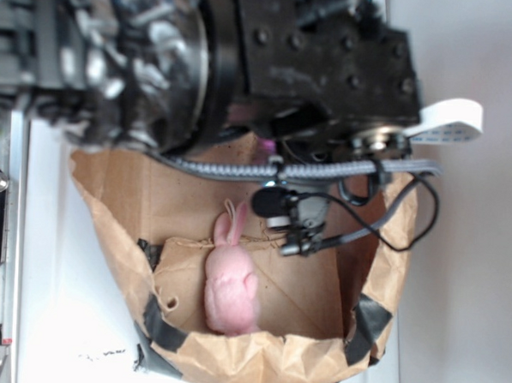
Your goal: Grab the rock.
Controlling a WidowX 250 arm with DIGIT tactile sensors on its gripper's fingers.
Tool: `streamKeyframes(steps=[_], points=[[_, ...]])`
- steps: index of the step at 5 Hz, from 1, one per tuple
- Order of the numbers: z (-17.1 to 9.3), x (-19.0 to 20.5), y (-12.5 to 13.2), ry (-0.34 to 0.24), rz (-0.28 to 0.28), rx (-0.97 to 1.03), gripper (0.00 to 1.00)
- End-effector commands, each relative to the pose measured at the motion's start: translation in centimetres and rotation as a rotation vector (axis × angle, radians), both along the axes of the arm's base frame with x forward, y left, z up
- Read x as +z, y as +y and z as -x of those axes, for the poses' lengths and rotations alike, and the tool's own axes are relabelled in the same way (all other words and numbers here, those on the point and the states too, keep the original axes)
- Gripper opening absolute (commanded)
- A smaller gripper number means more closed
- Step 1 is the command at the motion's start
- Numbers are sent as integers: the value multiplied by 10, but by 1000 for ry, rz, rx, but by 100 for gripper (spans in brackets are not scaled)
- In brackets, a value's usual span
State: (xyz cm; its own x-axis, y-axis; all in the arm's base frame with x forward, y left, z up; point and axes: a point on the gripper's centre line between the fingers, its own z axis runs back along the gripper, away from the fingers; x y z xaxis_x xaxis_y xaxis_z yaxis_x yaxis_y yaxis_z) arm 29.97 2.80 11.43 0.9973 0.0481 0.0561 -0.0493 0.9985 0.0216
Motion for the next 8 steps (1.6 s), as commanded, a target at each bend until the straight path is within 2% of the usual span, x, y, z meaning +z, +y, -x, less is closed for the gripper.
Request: streamKeyframes(steps=[1, 2, 3, 5, 6, 7, 8], points=[[16, 82, -6, -55, -26, -64, 0], [27, 85, -10, -112, -49, -68, 0], [31, 82, -9, -145, -35, -38, 0], [25, 75, -4, -168, 19, -7, 0], [20, 72, 10, -196, 68, 21, 0], [16, 74, 10, -171, 67, 24, 0], [16, 73, 11, -177, 77, 5, 0]])
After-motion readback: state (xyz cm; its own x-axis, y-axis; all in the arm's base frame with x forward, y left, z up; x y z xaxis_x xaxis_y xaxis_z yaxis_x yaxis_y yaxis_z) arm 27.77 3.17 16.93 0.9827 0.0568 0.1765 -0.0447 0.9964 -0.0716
